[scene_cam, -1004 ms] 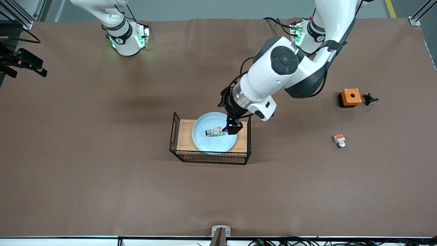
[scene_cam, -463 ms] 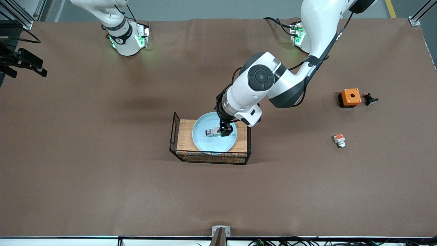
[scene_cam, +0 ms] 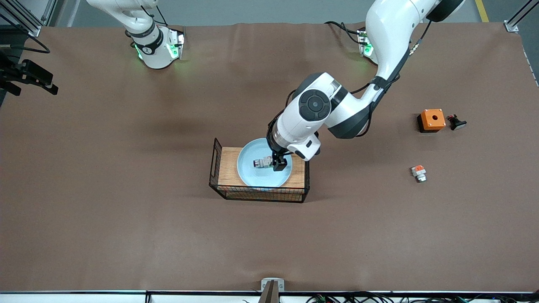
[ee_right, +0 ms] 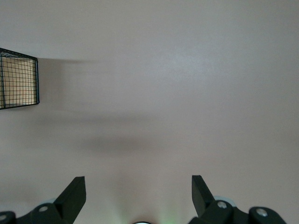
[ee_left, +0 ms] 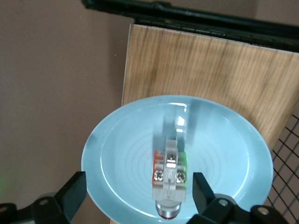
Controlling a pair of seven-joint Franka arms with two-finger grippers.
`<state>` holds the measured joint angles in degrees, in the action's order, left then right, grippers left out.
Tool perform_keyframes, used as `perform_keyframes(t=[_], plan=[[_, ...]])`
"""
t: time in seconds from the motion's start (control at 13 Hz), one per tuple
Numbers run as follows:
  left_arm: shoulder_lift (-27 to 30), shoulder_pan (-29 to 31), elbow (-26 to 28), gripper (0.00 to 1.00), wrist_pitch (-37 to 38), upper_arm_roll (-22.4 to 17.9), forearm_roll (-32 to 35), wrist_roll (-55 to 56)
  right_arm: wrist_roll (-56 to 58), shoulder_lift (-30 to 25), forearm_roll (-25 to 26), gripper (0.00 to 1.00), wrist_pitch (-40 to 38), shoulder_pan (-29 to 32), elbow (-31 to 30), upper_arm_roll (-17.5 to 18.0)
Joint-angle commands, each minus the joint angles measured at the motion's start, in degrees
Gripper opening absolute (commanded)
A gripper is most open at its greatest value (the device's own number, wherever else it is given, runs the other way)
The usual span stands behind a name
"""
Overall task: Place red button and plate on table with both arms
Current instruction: 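Lower the left gripper and close it on the push-button block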
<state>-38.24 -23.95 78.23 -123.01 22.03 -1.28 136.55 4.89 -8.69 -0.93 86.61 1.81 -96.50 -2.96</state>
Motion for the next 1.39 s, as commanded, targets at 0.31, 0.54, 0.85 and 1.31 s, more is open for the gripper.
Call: perform_keyframes(t=[0.31,0.54,0.85,1.31], plan=[[-1.92,-1.63,-3.61,0.92,-0.12,-2.16,1.28,-0.14,0.38,-0.72,0.06,1.00,-0.48,0.48,0.43,0.06],[-2.63,-1.81,-3.70,0.79,-3.02,-3.04,1.28,-0.14,0.04,-0.63,0.14,1.00,-0.57,0.57,0.61,0.06],[-3.16,-3.47,-4.14,0.78,-5.04,-4.18,1.45,-0.14,0.38,0.42,0.23,1.00,-0.57,1.36,2.28,0.06],[-3.60,-5.15,-4.41,0.34,-5.49,-5.85,1.45,0.03,0.39,0.51,0.32,1.00,-0.57,1.27,2.28,0.06]])
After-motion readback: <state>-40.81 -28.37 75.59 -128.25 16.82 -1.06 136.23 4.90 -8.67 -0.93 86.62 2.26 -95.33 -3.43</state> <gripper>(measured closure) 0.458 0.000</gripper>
